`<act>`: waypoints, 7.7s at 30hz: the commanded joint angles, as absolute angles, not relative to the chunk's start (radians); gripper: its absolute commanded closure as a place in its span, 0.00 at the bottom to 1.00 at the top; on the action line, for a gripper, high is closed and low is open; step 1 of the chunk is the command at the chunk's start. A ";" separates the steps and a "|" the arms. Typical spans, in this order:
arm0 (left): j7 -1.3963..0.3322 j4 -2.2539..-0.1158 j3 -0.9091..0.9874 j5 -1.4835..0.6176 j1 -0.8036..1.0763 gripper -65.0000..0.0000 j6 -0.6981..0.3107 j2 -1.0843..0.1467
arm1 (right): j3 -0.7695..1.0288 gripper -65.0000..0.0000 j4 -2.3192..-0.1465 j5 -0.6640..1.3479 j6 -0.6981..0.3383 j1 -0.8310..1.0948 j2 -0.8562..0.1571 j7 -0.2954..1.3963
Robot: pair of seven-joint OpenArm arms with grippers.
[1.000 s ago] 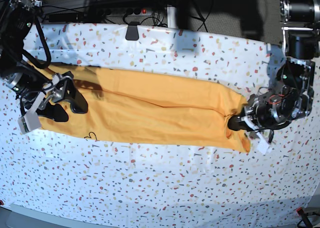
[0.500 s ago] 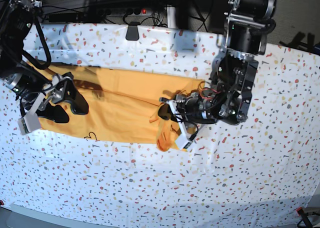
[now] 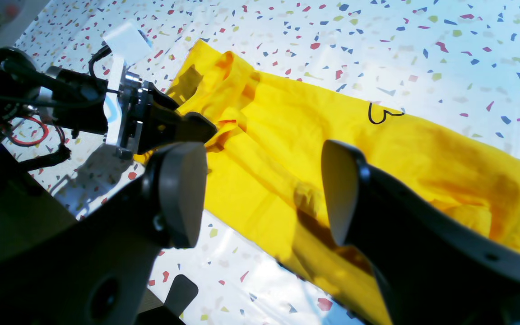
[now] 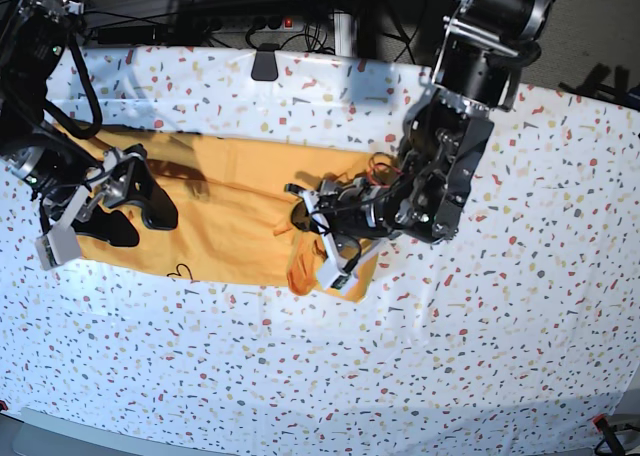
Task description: Fold the T-shirt properly
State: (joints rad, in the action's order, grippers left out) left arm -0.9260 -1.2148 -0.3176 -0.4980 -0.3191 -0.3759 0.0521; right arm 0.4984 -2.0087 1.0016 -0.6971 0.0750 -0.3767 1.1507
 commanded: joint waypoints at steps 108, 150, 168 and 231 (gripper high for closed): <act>-0.972 -1.232 -0.329 -0.453 -0.456 0.54 -0.517 0.063 | 0.249 0.33 -0.757 0.864 -0.698 -0.297 -0.658 0.974; -1.008 -1.243 -0.329 -0.319 -0.321 0.54 -0.411 0.064 | 0.249 1.00 -1.421 1.256 -0.698 -0.315 -0.406 1.302; -1.133 -1.656 -0.328 -0.016 -0.321 0.54 -0.327 0.012 | 0.248 1.00 -1.420 1.032 -0.698 -0.371 -0.173 1.256; -1.107 -1.658 -0.328 0.399 -0.321 0.54 0.038 -0.319 | 0.079 0.61 -1.353 0.689 -0.698 -0.521 0.137 1.145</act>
State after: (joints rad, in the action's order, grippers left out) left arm -1.1114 -1.6390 -0.3340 0.3809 -0.2966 0.0269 -0.3130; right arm 0.0784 -1.3357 0.6651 -0.6971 -0.4965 0.1379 1.1587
